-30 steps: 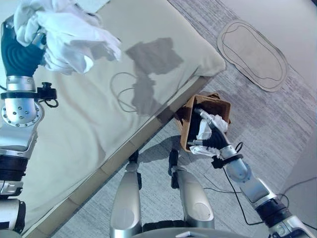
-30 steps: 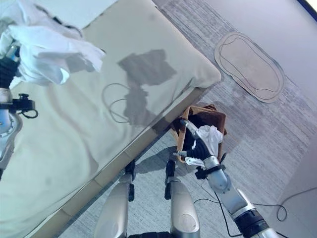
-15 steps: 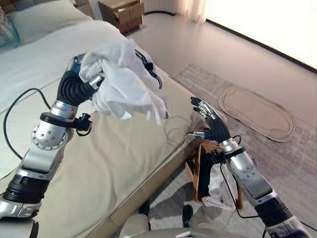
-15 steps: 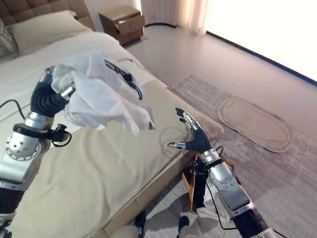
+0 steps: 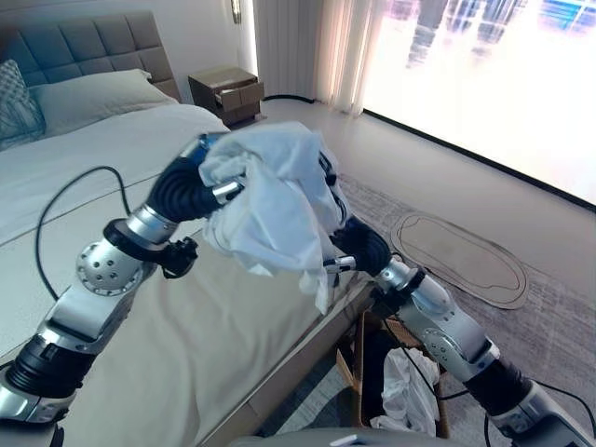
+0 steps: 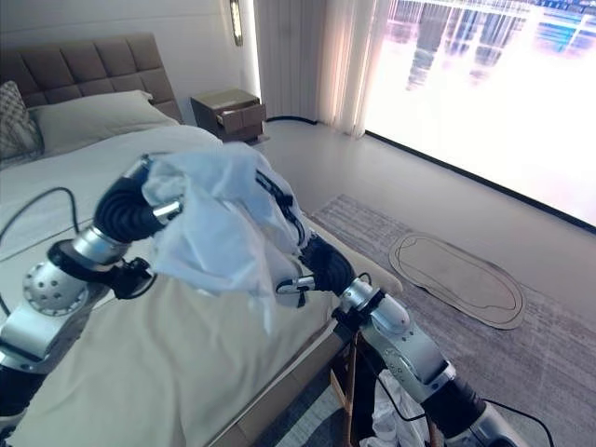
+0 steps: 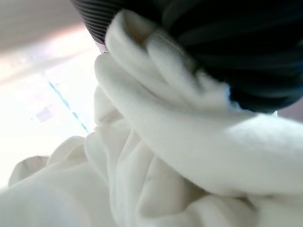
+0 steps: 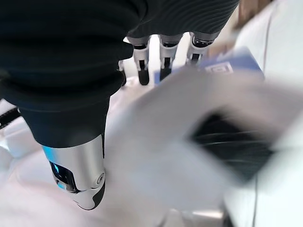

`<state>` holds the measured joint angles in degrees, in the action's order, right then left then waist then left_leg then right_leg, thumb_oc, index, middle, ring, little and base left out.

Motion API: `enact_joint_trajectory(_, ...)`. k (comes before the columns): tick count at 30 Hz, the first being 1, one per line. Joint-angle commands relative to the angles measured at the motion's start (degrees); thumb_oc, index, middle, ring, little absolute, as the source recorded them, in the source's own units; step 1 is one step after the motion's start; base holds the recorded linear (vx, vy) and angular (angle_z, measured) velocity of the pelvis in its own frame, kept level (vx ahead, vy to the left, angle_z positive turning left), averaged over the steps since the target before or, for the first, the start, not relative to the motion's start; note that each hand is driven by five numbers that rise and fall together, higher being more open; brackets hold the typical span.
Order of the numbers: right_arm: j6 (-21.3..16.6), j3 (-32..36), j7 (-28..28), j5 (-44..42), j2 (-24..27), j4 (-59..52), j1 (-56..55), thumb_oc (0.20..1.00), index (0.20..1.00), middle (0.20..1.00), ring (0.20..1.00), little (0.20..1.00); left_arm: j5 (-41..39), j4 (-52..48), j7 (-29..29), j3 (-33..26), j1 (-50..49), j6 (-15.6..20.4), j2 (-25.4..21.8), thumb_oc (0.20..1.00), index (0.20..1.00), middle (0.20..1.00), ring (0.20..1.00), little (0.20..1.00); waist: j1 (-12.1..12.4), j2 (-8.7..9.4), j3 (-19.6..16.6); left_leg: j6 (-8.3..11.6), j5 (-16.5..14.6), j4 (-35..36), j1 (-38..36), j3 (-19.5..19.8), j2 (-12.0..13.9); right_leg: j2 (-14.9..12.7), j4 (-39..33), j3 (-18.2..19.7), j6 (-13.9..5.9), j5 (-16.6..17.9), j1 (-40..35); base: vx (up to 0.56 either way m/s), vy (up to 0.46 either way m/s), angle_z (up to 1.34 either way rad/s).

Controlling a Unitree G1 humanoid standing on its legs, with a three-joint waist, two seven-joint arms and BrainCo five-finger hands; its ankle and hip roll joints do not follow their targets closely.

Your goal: Pick up clothes into the bucket

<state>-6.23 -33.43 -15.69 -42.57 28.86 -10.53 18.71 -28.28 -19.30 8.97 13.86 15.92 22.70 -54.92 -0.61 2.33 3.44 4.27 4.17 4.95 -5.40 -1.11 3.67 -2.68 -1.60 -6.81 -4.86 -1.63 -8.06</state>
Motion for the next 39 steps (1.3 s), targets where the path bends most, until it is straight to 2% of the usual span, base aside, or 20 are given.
enact_joint_trajectory(1,-0.77,-2.25,-1.41,-7.16,0.10,-4.22,7.29,1.000,1.000,1.000,1.000,1.000,-4.84,-1.94,-0.24,1.27,7.92,1.47,-2.03,0.200,0.200,0.200,0.200,0.200,-0.85,1.12,-1.40,-1.10,-4.90,-2.51,-2.36,-2.11,-1.78,0.21,0.84,0.68,-0.55,0.79,2.01,0.00,0.000,0.00)
enact_joint_trajectory(5,0.52,-7.47,-2.46,-11.70,-0.46,-4.62,13.38,1.000,1.000,1.000,1.000,1.000,-6.08,-0.94,-0.34,6.32,12.33,1.07,-1.51,0.200,0.200,0.200,0.200,0.200,-0.63,1.22,-1.45,-0.96,-4.80,-2.17,-2.81,-2.18,-1.71,0.18,0.47,0.54,-0.56,0.91,1.45,0.00,0.000,0.00)
enact_joint_trajectory(8,0.46,-8.01,-2.29,-12.42,-0.83,-5.03,14.80,1.000,1.000,1.000,1.000,1.000,-6.06,-0.41,-0.52,7.55,13.35,0.65,-0.87,0.200,0.200,0.200,0.200,0.200,-0.64,1.16,-1.32,-0.98,-4.77,-2.02,-3.01,-2.15,-1.69,0.14,0.37,0.53,-0.56,0.93,1.26,0.00,0.000,0.00)
enact_joint_trajectory(15,0.74,-9.75,-1.93,-15.46,-3.99,-4.92,17.57,1.000,1.000,1.000,1.000,1.000,-3.11,4.51,-2.02,11.11,15.44,-0.47,4.26,0.200,0.200,0.200,0.200,0.200,-0.80,1.13,-1.24,-1.01,-4.86,-1.91,-3.55,-2.25,-1.64,0.11,0.15,0.45,-0.54,0.89,0.58,0.00,0.000,0.00)
enact_joint_trajectory(17,0.84,-9.96,-1.87,-17.19,-5.39,-4.32,17.84,1.000,1.000,1.000,1.000,1.000,0.17,7.91,-3.14,11.96,16.12,-0.90,5.86,0.200,0.200,0.200,0.200,0.200,-0.82,1.13,-1.11,-1.07,-4.87,-1.94,-3.61,-2.23,-1.70,0.06,0.19,0.44,-0.57,0.86,0.45,0.00,0.000,0.00)
enact_joint_trajectory(18,0.94,-10.00,-1.76,-17.79,-5.67,-4.49,17.78,0.934,0.934,0.934,0.934,0.934,1.29,8.59,-3.49,12.10,16.19,-1.10,5.97,0.200,0.200,0.200,0.200,0.200,-0.83,1.13,-1.10,-1.09,-4.88,-1.90,-3.65,-2.19,-1.71,0.06,0.18,0.47,-0.55,0.85,0.42,0.00,0.000,0.00)
enact_joint_trajectory(19,0.95,-9.99,-1.76,-17.79,-5.67,-4.50,17.78,0.765,0.765,0.765,0.765,0.765,1.32,8.60,-3.51,12.13,16.21,-1.09,5.98,0.200,0.200,0.200,0.200,0.200,-0.82,1.13,-1.09,-1.09,-4.88,-1.89,-3.66,-2.19,-1.71,0.06,0.18,0.47,-0.55,0.84,0.42,0.00,0.000,0.00)
enact_joint_trajectory(20,0.89,-9.83,-1.81,-18.23,-5.85,-4.66,17.68,0.467,0.467,0.467,0.467,0.467,1.85,9.24,-3.71,11.89,16.01,-1.15,6.16,0.200,0.200,0.200,0.200,0.200,-0.80,1.11,-1.08,-1.12,-4.89,-1.92,-3.64,-2.20,-1.71,0.04,0.19,0.49,-0.57,0.86,0.45,0.00,0.000,0.00)
enact_joint_trajectory(21,0.88,-9.64,-1.82,-18.70,-6.05,-4.69,17.39,0.225,0.225,0.225,0.225,0.225,2.68,10.20,-3.89,11.59,15.55,-1.34,6.40,0.200,0.200,0.200,0.200,0.200,-0.82,1.05,-0.95,-1.14,-4.92,-1.96,-3.63,-2.29,-1.74,0.02,0.27,0.51,-0.59,0.89,0.53,0.00,0.000,0.00)
enact_joint_trajectory(22,0.56,-8.70,-1.85,-19.10,-5.78,-5.55,16.85,0.200,0.200,0.200,0.200,0.200,4.00,11.29,-4.33,10.54,14.30,-1.69,6.45,0.200,0.200,0.200,0.200,0.200,-0.85,1.02,-0.93,-1.18,-4.95,-1.96,-3.61,-2.40,-1.75,0.02,0.26,0.55,-0.61,0.91,0.58,0.00,0.000,0.00)
enact_joint_trajectory(25,0.36,-7.83,-1.90,-19.28,-5.51,-6.18,15.97,0.200,0.200,0.200,0.200,0.200,5.40,12.43,-4.60,9.28,12.65,-1.75,6.57,0.200,0.200,0.200,0.200,0.200,-0.86,1.00,-0.88,-1.20,-4.96,-2.01,-3.57,-2.46,-1.77,0.03,0.30,0.53,-0.65,0.95,0.67,0.00,0.000,0.00)
enact_joint_trajectory(26,0.18,-6.35,-1.83,-19.33,-5.05,-7.08,14.76,0.200,0.200,0.200,0.200,0.200,6.15,13.09,-4.89,6.99,9.98,-1.90,6.95,0.200,0.200,0.200,0.200,0.200,-0.87,0.97,-0.85,-1.22,-4.96,-1.98,-3.53,-2.55,-1.77,0.01,0.24,0.51,-0.69,0.99,0.77,0.00,0.000,0.00)
enact_joint_trajectory(29,0.02,-4.98,-1.70,-19.09,-4.55,-7.42,13.23,0.200,0.200,0.200,0.200,0.200,7.23,13.81,-5.50,4.95,7.47,-1.87,7.65,0.200,0.200,0.200,0.200,0.200,-0.88,0.94,-0.91,-1.23,-4.95,-1.92,-3.50,-2.56,-1.76,0.01,0.18,0.48,-0.69,1.00,0.79,0.00,0.000,0.00)
enact_joint_trajectory(30,-0.08,-2.98,-1.68,-18.94,-3.93,-7.93,11.29,0.200,0.200,0.200,0.200,0.200,8.34,14.31,-6.05,2.34,4.42,-1.92,8.45,0.200,0.200,0.200,0.200,0.200,-0.85,0.95,-0.86,-1.26,-4.96,-1.88,-3.45,-2.52,-1.78,-0.01,0.15,0.43,-0.71,1.01,0.79,0.00,0.000,0.00)
enact_joint_trajectory(31,-0.10,-2.02,-1.69,-18.75,-3.54,-8.09,9.96,0.200,0.200,0.200,0.200,0.200,8.59,14.55,-6.27,0.98,2.54,-1.99,9.12,0.404,0.404,0.404,0.404,0.404,-0.84,0.96,-0.86,-1.26,-4.96,-1.84,-3.43,-2.54,-1.79,0.00,0.12,0.41,-0.72,1.00,0.80,0.00,0.000,0.00)
enact_joint_trajectory(32,-0.08,-2.07,-1.68,-18.74,-3.52,-8.14,9.91,0.200,0.200,0.200,0.200,0.200,8.61,14.48,-6.27,0.91,2.41,-2.01,9.14,0.570,0.570,0.570,0.570,0.570,-0.88,0.93,-0.91,-1.26,-4.97,-1.84,-3.44,-2.55,-1.78,0.00,0.12,0.41,-0.72,0.99,0.80,0.00,0.000,0.00)
enact_joint_trajectory(33,-0.04,0.26,-1.55,-18.38,-2.92,-8.23,7.14,0.200,0.200,0.200,0.200,0.200,9.24,14.43,-6.70,-1.78,-0.95,-2.08,10.86,1.000,1.000,1.000,1.000,1.000,-0.78,1.00,-0.87,-1.26,-4.99,-1.79,-3.43,-2.57,-1.79,0.00,0.04,0.38,-0.70,0.93,0.78,0.00,0.000,0.00)
enact_joint_trajectory(39,-0.07,6.99,-1.01,-17.04,-0.94,-8.12,-0.96,0.200,0.200,0.200,0.200,0.200,10.63,14.60,-7.59,-7.78,-8.63,-2.21,14.79,1.000,1.000,1.000,1.000,1.000,-0.81,1.02,-0.89,-1.25,-5.10,-1.88,-3.38,-2.39,-1.73,-0.05,0.21,-0.01,-0.65,0.69,0.74,0.00,0.000,0.00)
